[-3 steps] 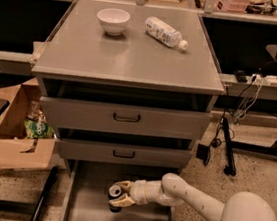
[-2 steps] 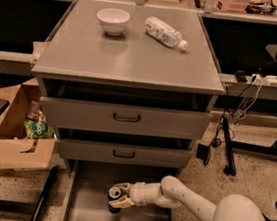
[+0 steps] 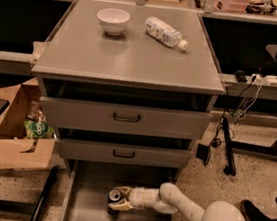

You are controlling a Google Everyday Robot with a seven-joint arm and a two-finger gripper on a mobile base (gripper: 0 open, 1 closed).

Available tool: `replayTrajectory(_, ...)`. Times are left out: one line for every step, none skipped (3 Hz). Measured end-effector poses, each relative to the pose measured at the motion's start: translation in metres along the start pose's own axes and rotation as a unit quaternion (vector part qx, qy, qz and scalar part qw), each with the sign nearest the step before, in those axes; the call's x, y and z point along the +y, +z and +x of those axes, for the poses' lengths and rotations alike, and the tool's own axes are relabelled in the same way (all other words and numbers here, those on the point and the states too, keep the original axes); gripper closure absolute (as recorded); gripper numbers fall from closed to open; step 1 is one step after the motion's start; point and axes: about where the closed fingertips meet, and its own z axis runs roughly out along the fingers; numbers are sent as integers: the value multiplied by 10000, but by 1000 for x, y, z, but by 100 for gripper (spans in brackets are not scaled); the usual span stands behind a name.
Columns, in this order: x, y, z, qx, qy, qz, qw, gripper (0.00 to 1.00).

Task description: Place pepsi can into bottom drawer

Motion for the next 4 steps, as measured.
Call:
replayTrajectory(-4, 11, 21, 71, -32, 69, 9999, 100)
replayTrajectory(-4, 18, 33, 216, -83, 90, 9997, 100)
replayTrajectory(-4, 18, 33, 218, -83, 91, 9997, 74)
replayTrajectory(-4, 18, 33, 218, -83, 91, 9997, 51)
